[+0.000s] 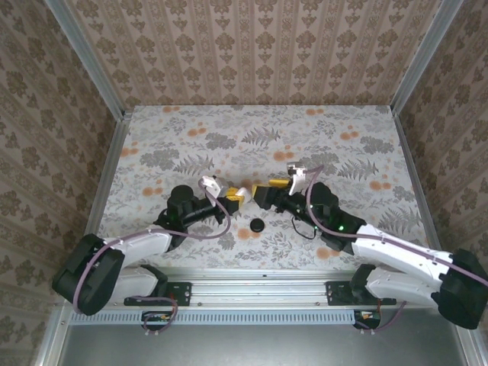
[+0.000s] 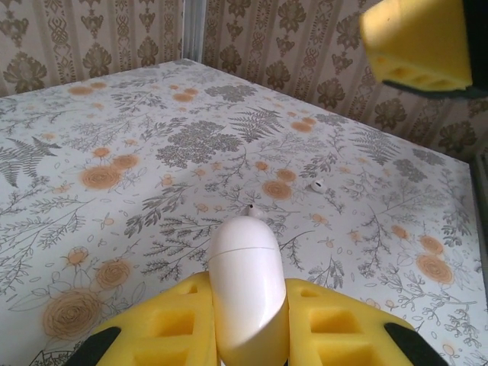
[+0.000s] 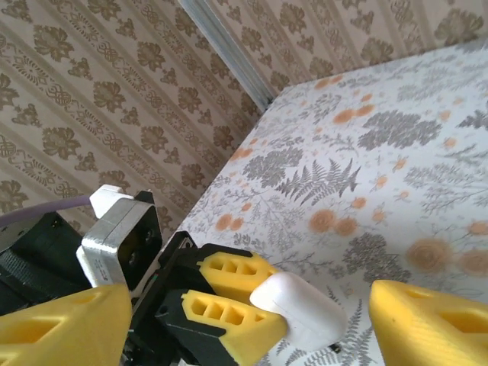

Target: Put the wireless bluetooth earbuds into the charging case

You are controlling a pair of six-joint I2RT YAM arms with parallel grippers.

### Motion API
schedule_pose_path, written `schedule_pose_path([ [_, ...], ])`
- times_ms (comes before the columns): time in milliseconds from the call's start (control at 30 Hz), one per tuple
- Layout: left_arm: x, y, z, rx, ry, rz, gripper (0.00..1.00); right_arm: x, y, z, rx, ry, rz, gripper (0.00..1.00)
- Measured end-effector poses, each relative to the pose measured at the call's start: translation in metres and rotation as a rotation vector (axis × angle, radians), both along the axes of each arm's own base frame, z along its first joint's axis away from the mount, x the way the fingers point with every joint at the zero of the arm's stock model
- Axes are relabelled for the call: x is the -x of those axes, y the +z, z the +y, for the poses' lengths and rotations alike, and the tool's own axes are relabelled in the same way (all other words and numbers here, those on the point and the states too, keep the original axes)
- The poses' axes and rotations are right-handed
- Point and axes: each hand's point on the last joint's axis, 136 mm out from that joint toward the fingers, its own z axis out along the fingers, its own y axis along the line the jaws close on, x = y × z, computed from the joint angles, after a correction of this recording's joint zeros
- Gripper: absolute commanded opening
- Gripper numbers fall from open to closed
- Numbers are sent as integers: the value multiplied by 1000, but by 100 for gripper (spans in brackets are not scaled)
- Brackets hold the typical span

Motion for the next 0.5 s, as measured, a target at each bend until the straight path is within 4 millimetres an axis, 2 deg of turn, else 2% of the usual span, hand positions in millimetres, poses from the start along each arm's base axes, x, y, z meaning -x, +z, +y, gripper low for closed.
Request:
schedule_pose_path([
  [133,5,6,-6,25,-68,15,19,-8,10,-26,60,-1,-76,80],
  [233,9,15,-13,48,-128,19,19,-11,9,-41,125,31,-115,77],
  [500,23,38,-21,116,-246,4,20,28,-10,-31,346,375,-288,71],
])
